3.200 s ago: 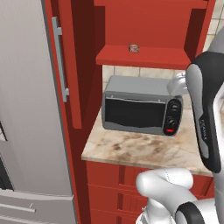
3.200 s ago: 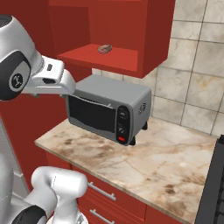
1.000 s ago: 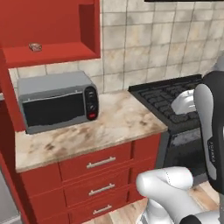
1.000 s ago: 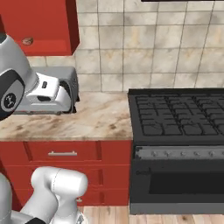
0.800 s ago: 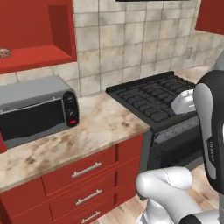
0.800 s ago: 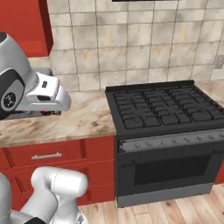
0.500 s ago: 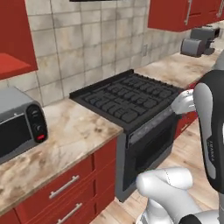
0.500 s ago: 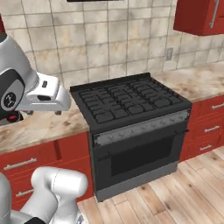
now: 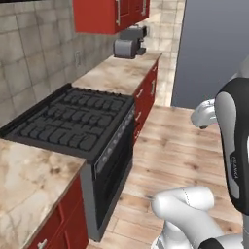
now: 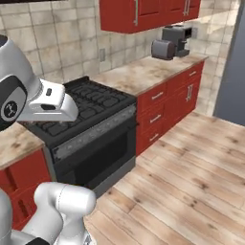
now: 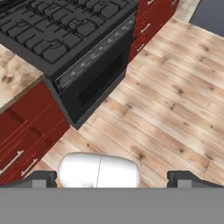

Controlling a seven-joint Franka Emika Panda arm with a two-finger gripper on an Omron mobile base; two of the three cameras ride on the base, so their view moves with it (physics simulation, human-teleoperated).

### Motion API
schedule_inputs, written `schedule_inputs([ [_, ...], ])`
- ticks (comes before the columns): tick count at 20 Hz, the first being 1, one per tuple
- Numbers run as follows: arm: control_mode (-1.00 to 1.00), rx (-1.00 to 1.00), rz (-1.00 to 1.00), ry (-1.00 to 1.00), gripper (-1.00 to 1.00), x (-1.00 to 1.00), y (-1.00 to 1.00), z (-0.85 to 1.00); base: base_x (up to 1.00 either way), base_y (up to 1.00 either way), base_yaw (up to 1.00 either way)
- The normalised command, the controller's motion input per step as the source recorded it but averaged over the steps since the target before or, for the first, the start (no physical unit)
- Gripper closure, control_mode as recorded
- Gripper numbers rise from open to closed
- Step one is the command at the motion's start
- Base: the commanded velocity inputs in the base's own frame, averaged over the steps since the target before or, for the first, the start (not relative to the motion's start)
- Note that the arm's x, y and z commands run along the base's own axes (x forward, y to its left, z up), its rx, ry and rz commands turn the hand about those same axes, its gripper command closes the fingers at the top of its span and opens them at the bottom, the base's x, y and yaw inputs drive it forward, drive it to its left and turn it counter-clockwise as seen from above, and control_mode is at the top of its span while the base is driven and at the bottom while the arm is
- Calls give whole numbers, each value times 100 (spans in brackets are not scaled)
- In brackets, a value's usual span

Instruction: Pick up the bar soap and sponge from the sink, and place them back in the cabinet, and close the cabinet door.

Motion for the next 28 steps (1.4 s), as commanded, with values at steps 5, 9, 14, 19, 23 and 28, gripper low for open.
schedule_inputs([
  [5, 100, 0, 0, 0, -100, 0, 0, 0, 16, -30, -67],
  [9, 100, 0, 0, 0, -100, 0, 0, 0, 38, -20, -62],
  [14, 100, 0, 0, 0, -100, 0, 0, 0, 46, -17, -61],
  [19, 100, 0, 0, 0, -100, 0, 0, 0, 59, -31, -47],
  [23, 100, 0, 0, 0, -100, 0, 0, 0, 59, -39, -42],
  [28, 100, 0, 0, 0, -100, 0, 0, 0, 60, -34, -45],
])
